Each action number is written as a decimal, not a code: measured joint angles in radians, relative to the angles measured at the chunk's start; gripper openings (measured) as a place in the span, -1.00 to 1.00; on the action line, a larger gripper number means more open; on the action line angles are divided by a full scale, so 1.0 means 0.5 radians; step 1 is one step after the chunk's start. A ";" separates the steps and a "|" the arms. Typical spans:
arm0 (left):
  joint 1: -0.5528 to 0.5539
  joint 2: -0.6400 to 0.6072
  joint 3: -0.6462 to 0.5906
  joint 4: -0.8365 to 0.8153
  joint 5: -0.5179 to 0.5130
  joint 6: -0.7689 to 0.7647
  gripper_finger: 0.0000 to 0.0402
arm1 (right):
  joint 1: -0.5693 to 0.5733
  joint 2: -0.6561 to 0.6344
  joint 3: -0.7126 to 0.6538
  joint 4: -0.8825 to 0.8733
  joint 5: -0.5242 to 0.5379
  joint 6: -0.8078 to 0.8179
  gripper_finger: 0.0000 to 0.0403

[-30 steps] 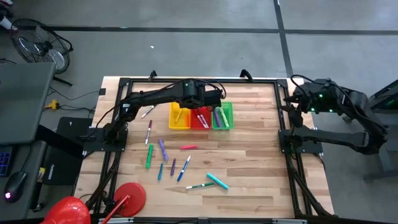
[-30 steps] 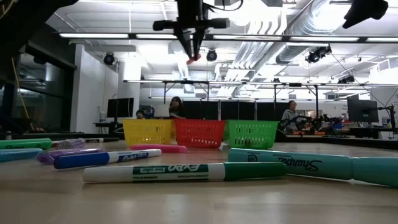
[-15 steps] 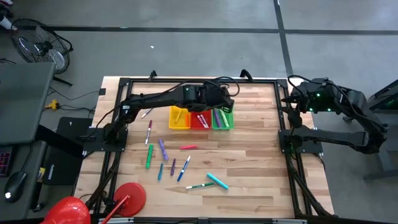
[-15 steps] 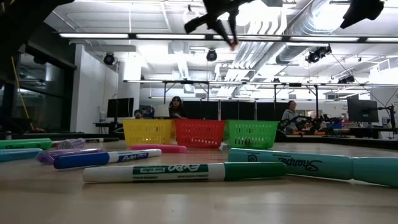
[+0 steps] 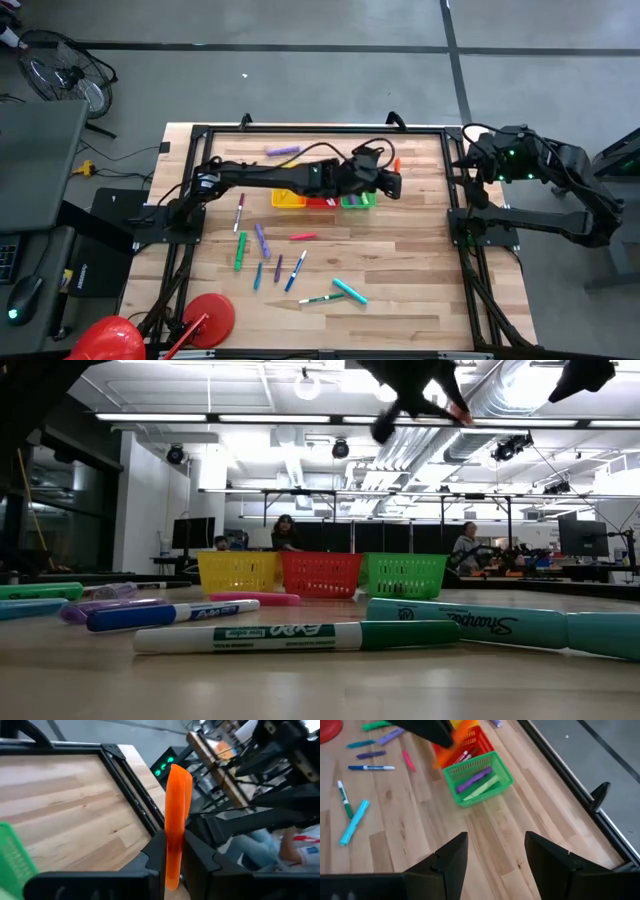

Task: Pick & Place Markers
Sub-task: Put the orange pen into the yellow bin

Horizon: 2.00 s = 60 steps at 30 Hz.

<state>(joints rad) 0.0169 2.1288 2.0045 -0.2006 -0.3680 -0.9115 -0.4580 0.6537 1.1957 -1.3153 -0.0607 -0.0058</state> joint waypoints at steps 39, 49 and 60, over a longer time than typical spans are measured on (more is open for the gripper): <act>0.301 -0.701 -1.343 1.194 0.220 0.195 -0.79 | -0.001 0.000 0.000 0.002 0.094 -0.030 -0.08; 0.307 -1.049 -1.975 1.076 0.055 -0.093 -0.79 | 0.000 0.005 0.000 0.008 0.170 0.056 -0.08; 0.308 -1.250 -2.202 0.313 0.000 -0.618 -0.79 | -0.001 0.044 0.000 0.025 0.224 0.148 -0.08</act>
<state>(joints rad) 0.1711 1.5037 0.9035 -0.0443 -0.3680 -1.2207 -0.4583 0.6759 1.1957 -1.3029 0.0512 0.0683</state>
